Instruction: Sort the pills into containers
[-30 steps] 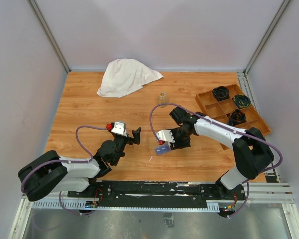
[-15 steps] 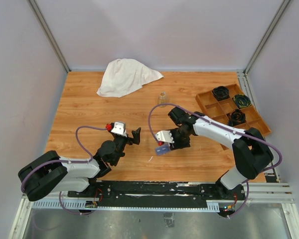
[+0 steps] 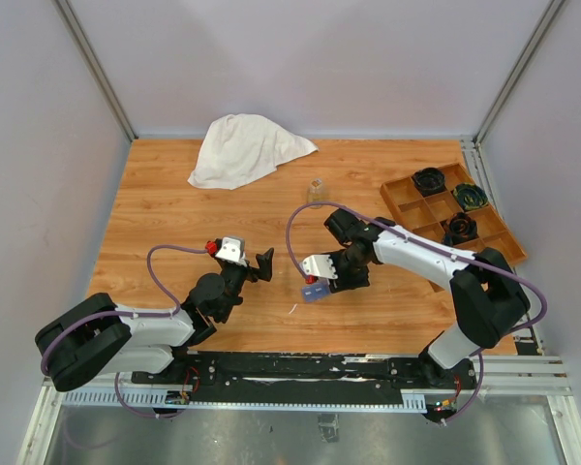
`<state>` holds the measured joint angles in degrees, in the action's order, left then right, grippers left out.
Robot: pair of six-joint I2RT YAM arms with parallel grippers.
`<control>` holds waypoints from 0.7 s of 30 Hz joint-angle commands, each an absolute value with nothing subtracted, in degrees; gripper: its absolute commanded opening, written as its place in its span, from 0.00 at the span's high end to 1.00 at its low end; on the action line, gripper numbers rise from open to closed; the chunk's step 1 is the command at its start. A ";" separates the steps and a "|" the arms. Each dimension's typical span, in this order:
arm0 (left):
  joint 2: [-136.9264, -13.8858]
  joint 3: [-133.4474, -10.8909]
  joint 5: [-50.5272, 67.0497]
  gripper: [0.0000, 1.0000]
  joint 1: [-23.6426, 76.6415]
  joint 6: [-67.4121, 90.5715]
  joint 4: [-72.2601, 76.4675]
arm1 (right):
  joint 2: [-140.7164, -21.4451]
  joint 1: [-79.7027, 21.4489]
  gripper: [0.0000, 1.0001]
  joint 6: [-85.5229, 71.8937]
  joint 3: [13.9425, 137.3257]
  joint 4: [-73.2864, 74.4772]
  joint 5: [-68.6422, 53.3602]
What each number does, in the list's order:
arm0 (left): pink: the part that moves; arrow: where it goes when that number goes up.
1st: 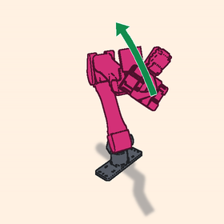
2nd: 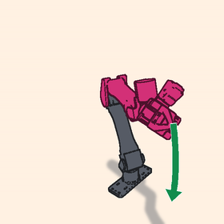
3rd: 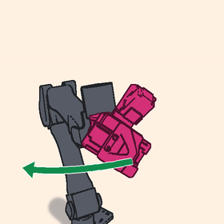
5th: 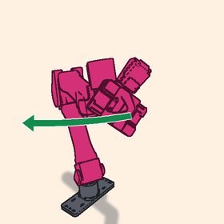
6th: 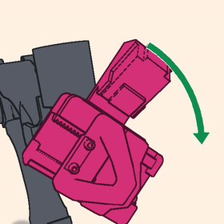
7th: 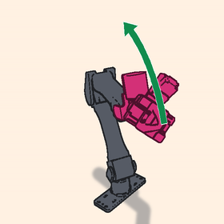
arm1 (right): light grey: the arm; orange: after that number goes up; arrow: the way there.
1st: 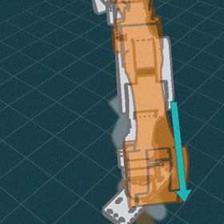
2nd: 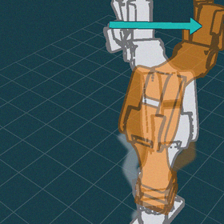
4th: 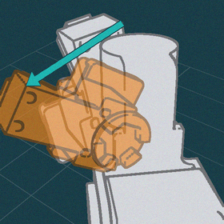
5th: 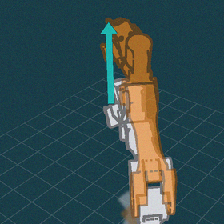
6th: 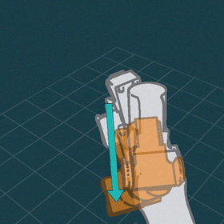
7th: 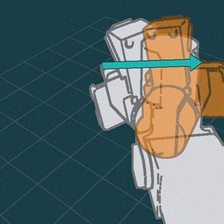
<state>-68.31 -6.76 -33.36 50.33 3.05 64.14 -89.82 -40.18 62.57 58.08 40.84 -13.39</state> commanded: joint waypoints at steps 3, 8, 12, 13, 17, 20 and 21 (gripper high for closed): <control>-68.30 -7.73 -33.83 0.01 50.05 3.33 65.65 | -90.40 -41.59 0.99 61.38 60.42 42.85 -12.25; -68.39 -7.78 -33.75 0.01 50.06 3.26 65.65 | -90.63 -41.79 0.99 61.23 60.59 43.01 -11.99; -68.44 -7.82 -33.83 0.01 50.08 3.27 65.58 | -90.79 -41.85 0.99 61.13 60.61 43.16 -11.95; -68.46 -7.82 -33.78 0.01 50.02 3.25 65.55 | -90.66 -41.92 0.99 61.42 60.68 43.36 -12.18; -68.51 -7.89 -33.88 0.01 50.07 3.26 65.57 | -89.98 -41.92 0.99 61.53 60.50 43.63 -12.84; -68.55 -7.89 -33.89 0.01 50.02 3.25 65.50 | -90.30 -41.96 0.99 61.56 60.65 44.05 -12.55; -68.48 -7.91 -33.84 0.01 50.01 3.25 65.48 | -90.11 -42.00 0.99 62.42 60.56 44.49 -13.47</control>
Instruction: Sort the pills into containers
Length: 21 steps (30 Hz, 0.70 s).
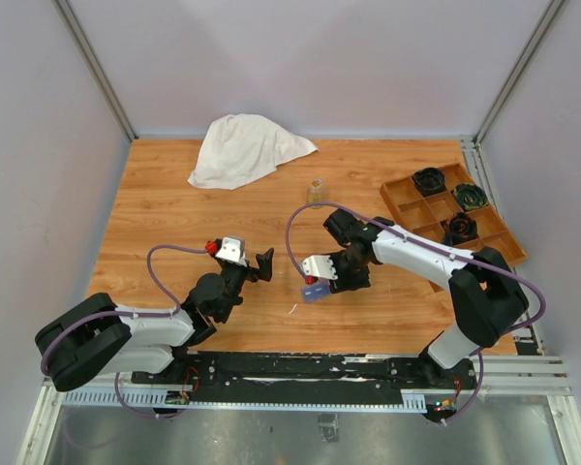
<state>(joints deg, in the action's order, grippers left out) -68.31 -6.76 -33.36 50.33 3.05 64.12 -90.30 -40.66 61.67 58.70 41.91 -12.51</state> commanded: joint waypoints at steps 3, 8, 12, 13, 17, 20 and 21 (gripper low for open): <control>-68.38 -7.83 -33.89 0.01 50.03 3.33 65.59 | -89.10 -42.03 0.99 61.86 60.12 42.87 -12.33; -68.40 -7.75 -33.82 0.01 50.04 3.32 65.57 | -89.53 -42.08 0.99 61.09 60.18 42.38 -12.01; -68.25 -7.56 -33.76 0.01 50.01 3.39 65.81 | -89.23 -42.07 0.99 62.99 60.65 44.63 -14.39; -68.23 -7.56 -33.77 0.01 50.04 3.38 65.86 | -88.79 -42.10 0.99 62.74 60.00 43.24 -13.32; -68.19 -7.47 -33.80 0.01 50.01 3.34 65.87 | -89.73 -41.77 0.99 62.99 60.82 44.60 -14.07; -68.03 -7.32 -33.80 0.01 50.02 3.38 66.04 | -89.21 -41.50 0.99 61.63 59.71 41.08 -10.90; -67.97 -7.22 -33.78 0.01 50.01 3.35 66.13 | -89.46 -41.18 0.99 61.69 60.41 41.98 -11.46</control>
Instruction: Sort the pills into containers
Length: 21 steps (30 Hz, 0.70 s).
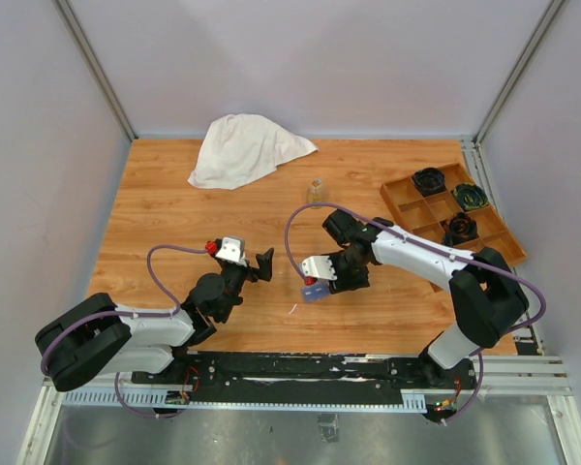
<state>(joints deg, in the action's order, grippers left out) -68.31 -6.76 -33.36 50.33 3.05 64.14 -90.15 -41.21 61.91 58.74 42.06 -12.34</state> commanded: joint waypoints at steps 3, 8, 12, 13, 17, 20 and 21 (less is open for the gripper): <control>-68.09 -7.29 -33.77 0.01 50.01 3.32 66.13 | -89.46 -41.38 0.99 62.38 60.46 43.41 -14.07; -68.04 -7.29 -33.79 0.01 50.01 3.29 66.09 | -89.46 -41.26 0.99 62.10 60.55 43.35 -14.81; -68.06 -7.28 -33.73 0.01 50.01 3.27 66.13 | -90.05 -40.48 0.99 61.52 61.37 44.47 -14.99; -68.05 -7.29 -33.73 0.01 50.01 3.25 66.10 | -89.84 -40.70 0.99 61.53 60.89 44.11 -15.17; -68.09 -7.29 -33.69 0.01 50.01 3.34 66.09 | -90.35 -39.92 0.99 60.81 61.16 43.52 -13.89; -68.03 -7.29 -33.75 0.01 50.02 3.32 66.09 | -89.59 -40.10 0.99 60.41 59.61 40.80 -11.75; -68.03 -7.29 -33.75 0.01 50.01 3.38 66.09 | -90.02 -40.08 0.99 60.38 60.20 41.83 -11.87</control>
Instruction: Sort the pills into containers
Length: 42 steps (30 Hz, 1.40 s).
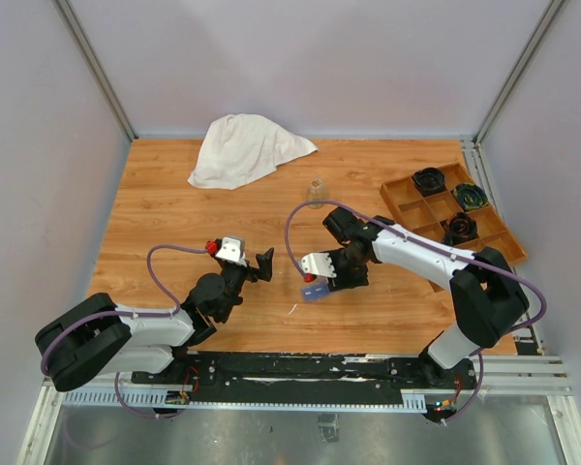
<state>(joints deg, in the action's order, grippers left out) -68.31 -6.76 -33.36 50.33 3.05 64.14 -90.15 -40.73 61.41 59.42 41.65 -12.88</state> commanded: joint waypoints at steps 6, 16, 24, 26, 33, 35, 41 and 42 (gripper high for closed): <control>-68.03 -7.29 -33.68 0.01 50.01 3.25 66.09 | -90.18 -40.23 0.99 60.85 60.77 43.74 -13.40; -68.30 -7.65 -33.61 0.01 50.01 3.25 65.75 | -89.60 -39.78 0.99 60.42 59.57 41.95 -12.14; -68.30 -7.65 -33.63 0.01 50.01 3.28 65.74 | -88.71 -40.13 0.99 60.79 58.90 41.60 -12.87; -68.30 -7.60 -33.59 0.01 50.00 3.26 65.74 | -88.94 -40.00 0.99 60.66 59.08 41.39 -11.74; -68.23 -7.53 -33.55 0.01 50.01 3.25 65.83 | -88.29 -40.05 0.99 60.20 59.37 41.66 -12.66; -68.33 -7.62 -33.57 0.01 50.01 3.25 65.83 | -88.67 -40.16 0.99 60.23 59.49 42.58 -14.10; -68.08 -7.33 -33.51 0.01 50.01 3.32 66.00 | -88.48 -39.80 0.99 59.56 59.56 42.31 -13.52; -68.18 -7.42 -33.54 0.01 50.01 3.26 65.95 | -88.70 -40.28 0.99 60.11 59.73 43.48 -14.25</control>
<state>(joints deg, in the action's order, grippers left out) -68.31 -6.76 -33.34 50.33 3.05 64.14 -89.89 -40.47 60.40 59.27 40.66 -12.36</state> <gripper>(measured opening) 0.993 0.533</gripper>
